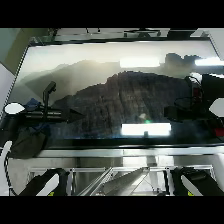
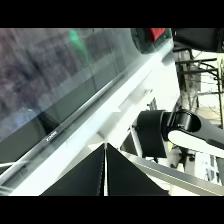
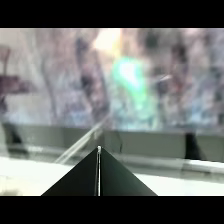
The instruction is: Fold the shirts.
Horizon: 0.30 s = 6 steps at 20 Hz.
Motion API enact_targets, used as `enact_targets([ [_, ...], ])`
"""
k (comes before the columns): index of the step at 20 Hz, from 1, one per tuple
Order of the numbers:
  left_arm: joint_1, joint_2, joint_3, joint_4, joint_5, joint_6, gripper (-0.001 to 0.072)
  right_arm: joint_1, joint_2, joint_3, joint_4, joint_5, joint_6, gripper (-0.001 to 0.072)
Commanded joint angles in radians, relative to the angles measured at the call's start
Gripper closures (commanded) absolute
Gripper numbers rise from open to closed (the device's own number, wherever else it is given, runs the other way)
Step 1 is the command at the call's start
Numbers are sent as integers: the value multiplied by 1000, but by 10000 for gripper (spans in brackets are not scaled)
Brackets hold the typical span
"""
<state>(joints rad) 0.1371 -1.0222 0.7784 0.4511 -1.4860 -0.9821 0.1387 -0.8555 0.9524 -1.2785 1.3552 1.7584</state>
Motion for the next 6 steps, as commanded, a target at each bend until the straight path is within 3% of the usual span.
enact_targets([
  [1,1,35,-23,-3,34,5,699,6,8,-11,45,43,0,692],
  [6,1,71,-23,-2,58,5,698,6,7,-11,45,44,0,692],
])
